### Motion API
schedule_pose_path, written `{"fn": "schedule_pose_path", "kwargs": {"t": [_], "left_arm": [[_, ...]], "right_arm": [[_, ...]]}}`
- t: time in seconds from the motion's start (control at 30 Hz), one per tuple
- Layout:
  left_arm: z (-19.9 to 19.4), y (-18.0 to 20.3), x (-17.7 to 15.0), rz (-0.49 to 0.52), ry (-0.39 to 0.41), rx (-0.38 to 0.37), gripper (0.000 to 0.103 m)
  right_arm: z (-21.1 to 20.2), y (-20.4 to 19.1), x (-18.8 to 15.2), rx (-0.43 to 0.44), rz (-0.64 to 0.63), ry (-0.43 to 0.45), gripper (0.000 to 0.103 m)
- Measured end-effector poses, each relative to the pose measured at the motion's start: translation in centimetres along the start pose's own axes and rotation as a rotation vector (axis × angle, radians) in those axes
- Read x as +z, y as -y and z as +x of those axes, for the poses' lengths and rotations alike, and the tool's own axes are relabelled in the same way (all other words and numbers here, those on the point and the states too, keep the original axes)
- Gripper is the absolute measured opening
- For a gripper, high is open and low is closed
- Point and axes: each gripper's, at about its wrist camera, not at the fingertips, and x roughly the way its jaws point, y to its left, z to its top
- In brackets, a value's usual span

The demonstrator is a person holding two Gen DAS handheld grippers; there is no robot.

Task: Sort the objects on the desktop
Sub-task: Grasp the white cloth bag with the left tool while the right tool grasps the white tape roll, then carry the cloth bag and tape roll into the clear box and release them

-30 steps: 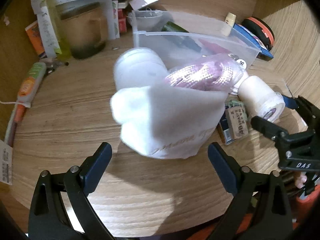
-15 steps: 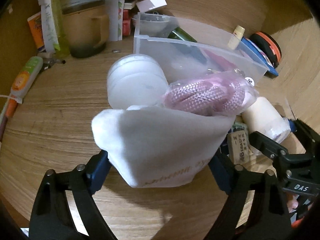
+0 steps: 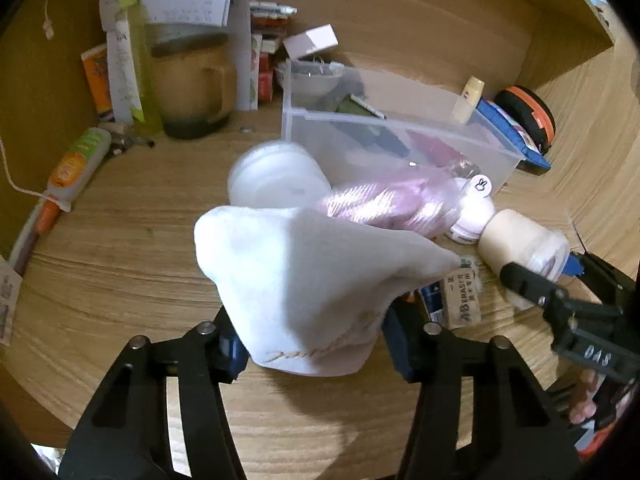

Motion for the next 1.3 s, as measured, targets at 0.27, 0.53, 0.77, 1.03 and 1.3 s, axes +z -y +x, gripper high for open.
{"fn": "schedule_pose_path", "kwargs": {"t": [0.27, 0.53, 0.77, 1.03, 1.3], "left_arm": [[-2.4, 0.0, 1.1, 0.002, 0.053, -0.019, 0.053], [-4.6, 0.4, 2.4, -0.001, 0.114, -0.034, 0.052], [-5.7, 1.2, 4.4, -0.015, 0.175, -0.061, 0.052], [-6.2, 2.6, 6.7, -0.001, 0.222, -0.081, 0.052], [-5.7, 3.3, 9.4, 0.003, 0.240, -0.096, 0.052]], "right_arm": [[-1.5, 1.1, 1.0, 0.004, 0.031, 0.047, 0.067], [-2.9, 1.2, 2.0, 0.017, 0.028, 0.095, 0.067], [-4.2, 1.1, 3.2, 0.024, 0.027, 0.144, 0.067], [-5.0, 1.1, 5.0, 0.020, 0.015, 0.187, 0.067], [-5.1, 1.8, 7.2, 0.001, -0.002, 0.216, 0.067]]}}
